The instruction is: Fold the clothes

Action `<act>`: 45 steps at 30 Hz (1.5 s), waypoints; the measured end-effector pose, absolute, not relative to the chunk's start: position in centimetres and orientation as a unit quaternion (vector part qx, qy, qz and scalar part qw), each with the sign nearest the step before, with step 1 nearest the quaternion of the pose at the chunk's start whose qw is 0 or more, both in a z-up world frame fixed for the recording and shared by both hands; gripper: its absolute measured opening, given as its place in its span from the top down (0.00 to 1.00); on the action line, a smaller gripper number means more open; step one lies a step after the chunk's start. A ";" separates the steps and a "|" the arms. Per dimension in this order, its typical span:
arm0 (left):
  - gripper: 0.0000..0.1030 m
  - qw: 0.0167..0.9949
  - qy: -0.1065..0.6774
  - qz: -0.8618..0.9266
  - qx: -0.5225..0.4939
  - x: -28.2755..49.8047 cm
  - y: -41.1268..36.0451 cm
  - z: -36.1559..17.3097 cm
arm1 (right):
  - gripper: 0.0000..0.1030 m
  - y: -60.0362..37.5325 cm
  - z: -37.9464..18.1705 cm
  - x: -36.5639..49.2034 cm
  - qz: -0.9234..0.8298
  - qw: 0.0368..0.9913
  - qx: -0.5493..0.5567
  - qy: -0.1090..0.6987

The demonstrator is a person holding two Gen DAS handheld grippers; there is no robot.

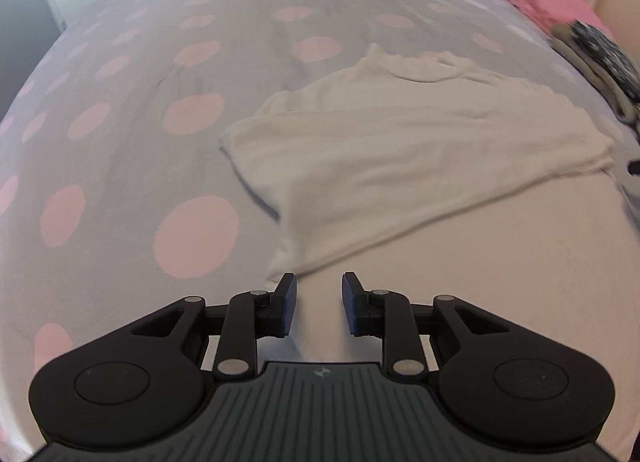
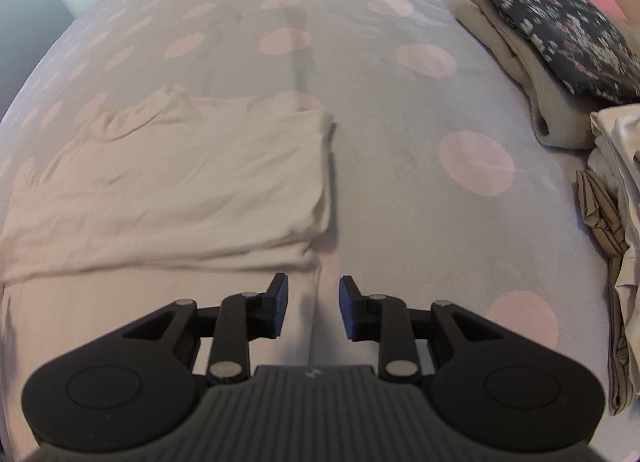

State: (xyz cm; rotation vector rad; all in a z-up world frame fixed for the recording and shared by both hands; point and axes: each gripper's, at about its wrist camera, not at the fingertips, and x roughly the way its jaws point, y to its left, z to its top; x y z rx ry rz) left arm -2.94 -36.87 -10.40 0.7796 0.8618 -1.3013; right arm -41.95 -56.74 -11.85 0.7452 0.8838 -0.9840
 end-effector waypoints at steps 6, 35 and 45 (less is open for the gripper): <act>0.78 0.592 0.329 -0.633 0.376 -9.2 -32.7 -9.4 | 0.70 -49.3 -10.6 -40.4 -0.366 0.784 0.254 0.432; 0.49 0.360 0.065 -0.657 0.659 -26.2 -12.8 -17.3 | 0.43 -22.6 -17.7 -39.7 -0.032 0.778 -0.131 0.613; 0.94 0.409 0.137 -0.628 0.647 -23.9 -14.9 -15.9 | 0.92 -26.3 -15.7 -39.9 -0.065 0.796 -0.042 0.600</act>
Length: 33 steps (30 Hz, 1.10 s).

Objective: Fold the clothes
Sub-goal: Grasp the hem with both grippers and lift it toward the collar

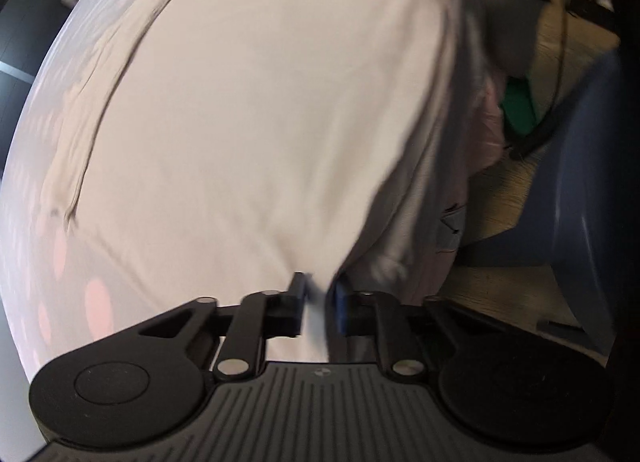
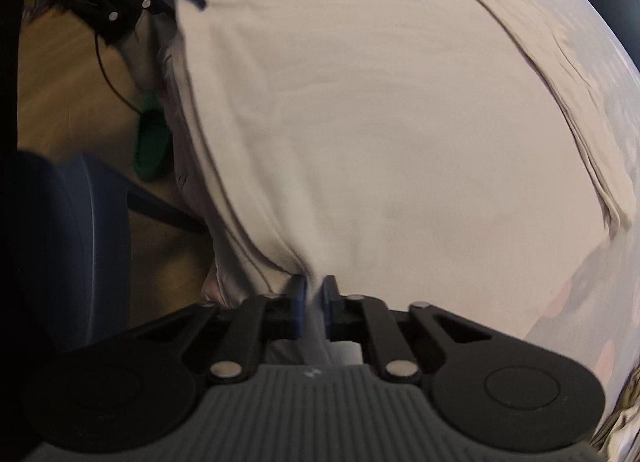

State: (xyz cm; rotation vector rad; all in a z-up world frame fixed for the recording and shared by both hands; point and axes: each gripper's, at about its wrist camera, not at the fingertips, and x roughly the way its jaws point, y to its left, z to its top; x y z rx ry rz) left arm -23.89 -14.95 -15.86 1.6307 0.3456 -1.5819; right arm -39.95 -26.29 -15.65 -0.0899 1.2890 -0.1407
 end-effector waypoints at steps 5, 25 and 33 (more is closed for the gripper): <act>0.96 0.429 0.168 -0.641 0.614 -22.5 -16.0 -14.6 | 0.93 -27.2 -13.8 -40.2 -0.087 0.808 -0.042 0.581; 0.96 0.546 0.219 -0.598 0.544 -14.3 -32.4 -12.2 | 0.92 -40.3 -11.0 -34.4 -0.220 0.817 -0.020 0.533; 0.84 0.578 0.256 -0.574 0.521 -11.8 -33.5 -14.0 | 0.86 -45.8 -12.7 -35.8 -0.317 0.785 0.051 0.530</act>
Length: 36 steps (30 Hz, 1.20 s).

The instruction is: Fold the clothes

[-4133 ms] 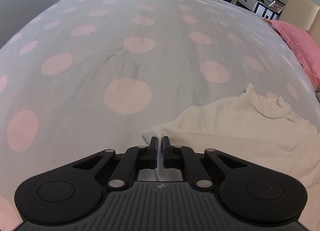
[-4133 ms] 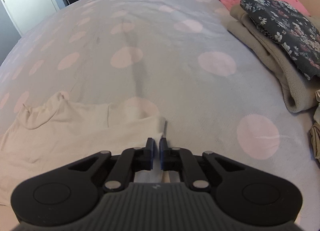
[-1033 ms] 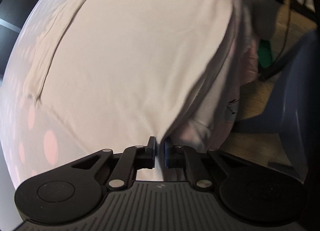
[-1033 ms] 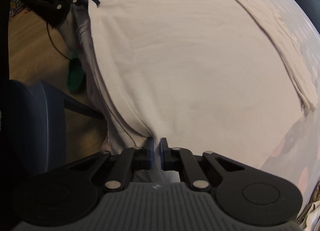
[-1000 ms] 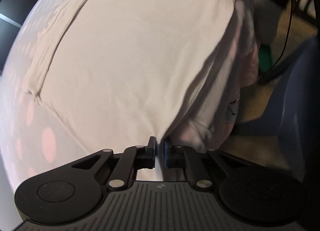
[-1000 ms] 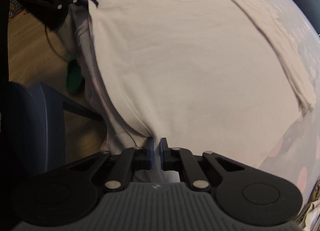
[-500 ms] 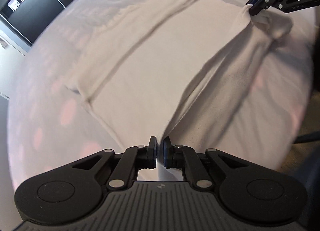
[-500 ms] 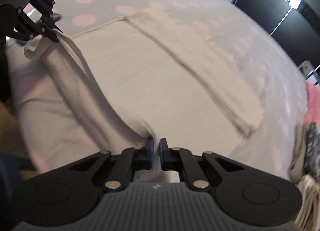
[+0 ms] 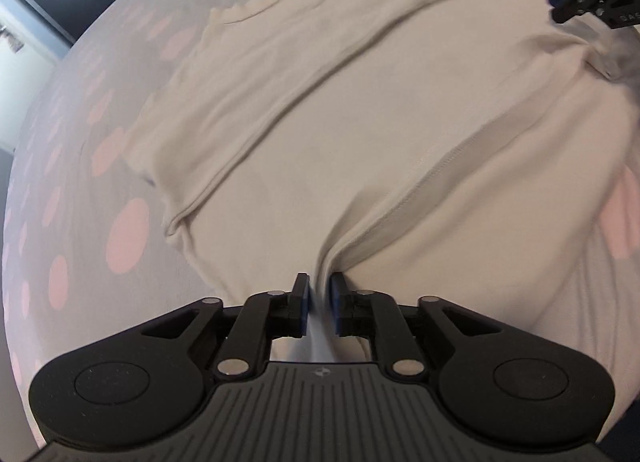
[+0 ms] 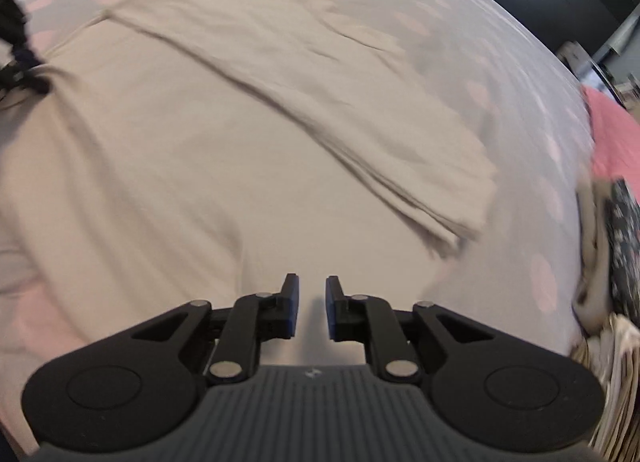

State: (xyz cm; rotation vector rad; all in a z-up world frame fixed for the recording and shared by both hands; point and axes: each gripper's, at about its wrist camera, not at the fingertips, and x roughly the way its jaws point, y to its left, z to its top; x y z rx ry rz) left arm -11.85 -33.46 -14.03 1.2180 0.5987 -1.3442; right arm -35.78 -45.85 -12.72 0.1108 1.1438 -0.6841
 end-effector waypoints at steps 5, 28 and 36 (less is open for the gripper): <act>0.82 0.615 0.246 -0.573 0.482 -10.8 -33.0 -11.6 | 0.82 -46.5 -10.5 -38.1 -0.336 0.799 0.084 0.491; 0.53 0.603 0.315 -0.549 0.486 -6.1 -31.4 -13.0 | 0.51 -38.0 -11.9 -38.8 -0.116 0.820 -0.094 0.553; 0.58 0.619 0.349 -0.528 0.465 -5.9 -32.3 -13.7 | 0.55 -37.9 -13.8 -38.8 -0.105 0.801 -0.147 0.571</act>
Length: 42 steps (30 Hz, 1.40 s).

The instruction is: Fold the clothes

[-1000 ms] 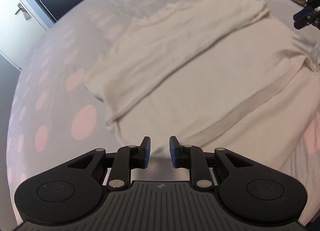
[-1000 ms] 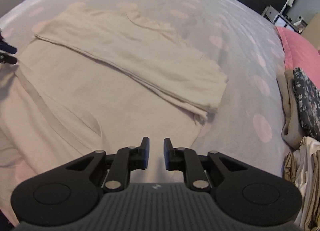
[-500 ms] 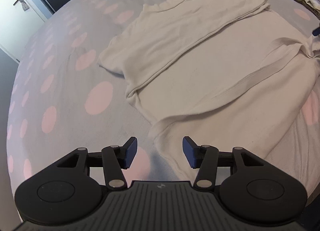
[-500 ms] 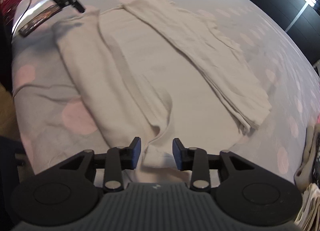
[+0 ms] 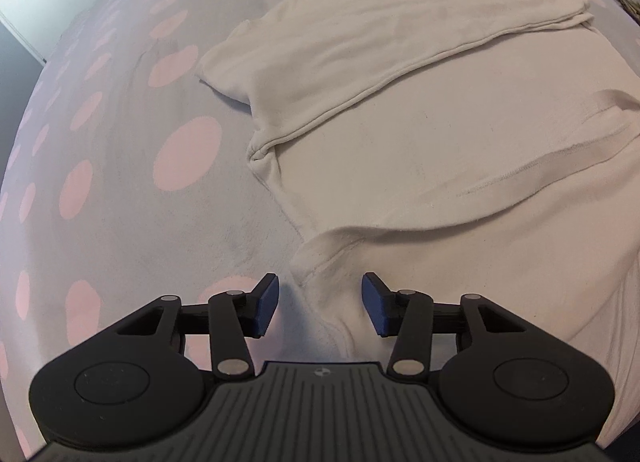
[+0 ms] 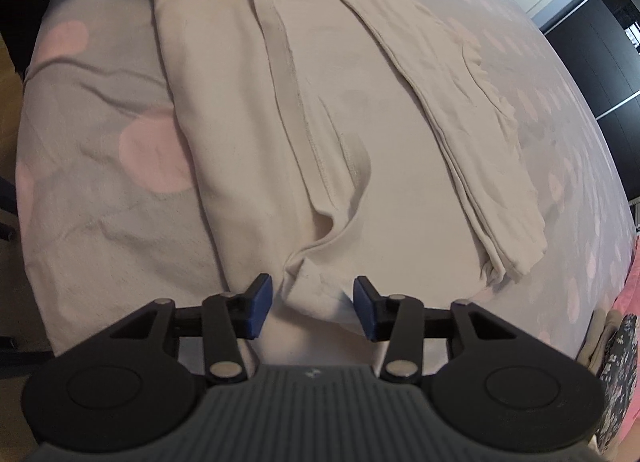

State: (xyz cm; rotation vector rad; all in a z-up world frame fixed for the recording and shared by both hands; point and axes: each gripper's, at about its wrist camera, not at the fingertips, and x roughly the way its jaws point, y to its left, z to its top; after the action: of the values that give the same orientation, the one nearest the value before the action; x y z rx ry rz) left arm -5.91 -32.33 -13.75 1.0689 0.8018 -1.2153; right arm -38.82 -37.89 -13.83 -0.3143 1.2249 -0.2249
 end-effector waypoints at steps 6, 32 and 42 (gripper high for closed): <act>0.82 0.623 0.370 -0.531 0.439 -5.7 -32.2 -13.4 | 0.87 -38.4 -13.0 -39.6 -0.112 0.810 -0.128 0.561; 0.97 0.744 0.288 -0.532 0.283 -3.5 -30.3 -2.3 | 0.92 -44.9 -2.5 -43.8 -0.400 0.825 0.033 0.398; 0.97 0.764 0.219 -0.533 0.291 -2.1 -37.3 0.7 | 0.92 -52.0 1.1 -40.3 -0.437 0.821 0.032 0.367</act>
State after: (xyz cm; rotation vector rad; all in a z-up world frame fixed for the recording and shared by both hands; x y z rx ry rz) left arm -2.09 -37.29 0.68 0.6337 0.4768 -1.1580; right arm -40.32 -52.00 1.06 0.0673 0.7817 -0.9299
